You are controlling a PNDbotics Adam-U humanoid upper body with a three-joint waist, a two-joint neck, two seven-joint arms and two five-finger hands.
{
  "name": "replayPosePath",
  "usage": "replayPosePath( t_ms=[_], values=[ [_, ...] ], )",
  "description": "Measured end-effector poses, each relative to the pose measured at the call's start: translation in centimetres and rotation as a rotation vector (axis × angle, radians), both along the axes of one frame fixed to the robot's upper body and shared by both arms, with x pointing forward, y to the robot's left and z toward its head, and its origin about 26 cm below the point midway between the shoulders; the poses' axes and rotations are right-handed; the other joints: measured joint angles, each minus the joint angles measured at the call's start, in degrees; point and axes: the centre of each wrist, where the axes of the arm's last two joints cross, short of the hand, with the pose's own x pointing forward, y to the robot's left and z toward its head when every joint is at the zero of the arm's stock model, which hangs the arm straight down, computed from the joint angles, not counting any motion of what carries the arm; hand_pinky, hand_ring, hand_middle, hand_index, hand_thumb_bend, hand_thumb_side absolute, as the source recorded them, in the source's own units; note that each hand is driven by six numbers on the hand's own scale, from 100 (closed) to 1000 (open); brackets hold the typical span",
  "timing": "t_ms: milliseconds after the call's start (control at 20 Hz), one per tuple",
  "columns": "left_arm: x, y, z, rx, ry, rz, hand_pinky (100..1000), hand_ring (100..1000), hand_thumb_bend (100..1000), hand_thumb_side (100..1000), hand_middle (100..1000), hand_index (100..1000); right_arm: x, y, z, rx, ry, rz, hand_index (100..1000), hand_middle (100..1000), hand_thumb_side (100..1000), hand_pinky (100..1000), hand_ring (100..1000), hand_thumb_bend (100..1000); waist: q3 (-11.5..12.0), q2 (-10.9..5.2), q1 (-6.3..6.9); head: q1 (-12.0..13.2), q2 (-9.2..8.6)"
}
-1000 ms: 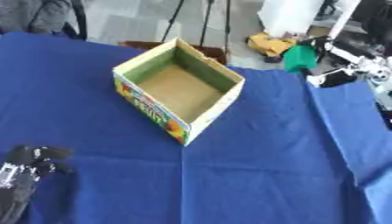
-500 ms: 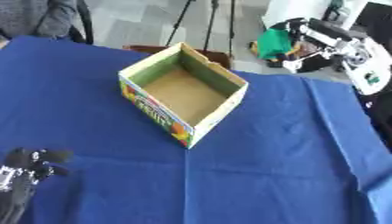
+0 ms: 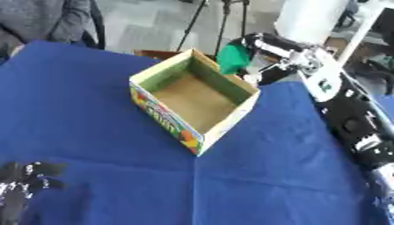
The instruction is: Pick up objects on the table and place them in the box.
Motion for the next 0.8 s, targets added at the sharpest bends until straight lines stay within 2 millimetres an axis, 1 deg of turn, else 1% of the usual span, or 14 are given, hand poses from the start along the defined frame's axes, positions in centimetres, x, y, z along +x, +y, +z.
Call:
replayPosePath(
  t_ms=[150,200,250,300,350,400,450,500,550,600,750,800],
  values=[
    [0.1,-0.5,0.1,-0.002,-0.002,-0.021,626,805,433,1000,576,617,0.2,0.4,-0.8,-0.016,0.023,-0.006,432,464,181,611,619,100,0.6,0.26,-0.03,-0.6,-0.43],
    [0.1,-0.5,0.2,-0.002,-0.002,-0.024,626,804,434,1000,576,616,0.3,0.3,-0.9,-0.021,0.025,-0.009,524,483,220,617,627,100,0.7,0.28,-0.03,-0.7,-0.44],
    [0.1,-0.6,0.3,-0.004,-0.006,-0.030,626,804,435,1000,576,616,0.3,0.3,-1.0,-0.026,0.030,-0.013,531,486,228,619,629,100,0.9,0.36,-0.03,-0.8,-0.55],
    [0.2,-1.0,0.7,-0.008,-0.017,-0.043,626,804,436,1000,576,617,0.3,0.2,-1.3,-0.033,0.038,-0.017,599,521,247,631,641,100,1.4,0.53,-0.03,-0.9,-0.74],
    [0.3,-1.3,1.0,-0.012,-0.026,-0.056,626,804,437,1000,576,617,0.4,0.4,-1.5,-0.040,0.046,-0.019,618,532,258,635,645,100,1.7,0.76,-0.03,-1.1,-0.90],
    [0.4,-1.6,1.3,-0.015,-0.033,-0.067,626,803,438,1000,576,617,0.5,0.6,-1.9,-0.047,0.055,-0.020,664,562,303,644,657,100,1.8,0.97,-0.03,-1.3,-0.95],
    [0.5,-1.8,1.6,-0.020,-0.038,-0.075,626,803,438,1000,576,617,0.5,0.6,-2.2,-0.054,0.063,-0.022,706,601,330,652,671,100,1.8,1.06,-0.03,-1.4,-0.99],
    [0.5,-2.0,1.7,-0.023,-0.042,-0.083,626,803,439,1000,575,617,0.5,0.6,-2.4,-0.063,0.070,-0.025,768,680,383,664,693,100,1.9,1.07,-0.04,-1.4,-1.06],
    [0.5,-2.1,1.8,-0.024,-0.042,-0.087,626,803,440,1000,575,617,0.5,0.6,-2.6,-0.071,0.072,-0.026,798,724,412,672,706,100,2.0,1.08,-0.05,-1.4,-1.12],
    [0.5,-2.1,1.8,-0.025,-0.041,-0.090,626,803,441,1000,575,617,0.6,0.6,-2.8,-0.078,0.075,-0.025,819,759,434,678,717,100,2.0,1.10,-0.06,-1.4,-1.14],
    [0.5,-2.2,1.9,-0.030,-0.039,-0.095,626,803,441,1000,575,617,0.6,0.9,-3.1,-0.095,0.081,-0.017,843,796,459,684,731,100,2.0,1.23,-0.09,-1.4,-1.24],
    [0.5,-2.3,1.9,-0.032,-0.040,-0.097,626,803,442,1000,575,617,0.7,0.9,-3.2,-0.101,0.084,-0.016,849,810,484,687,735,100,2.0,1.23,-0.09,-1.4,-1.30]
  ],
)
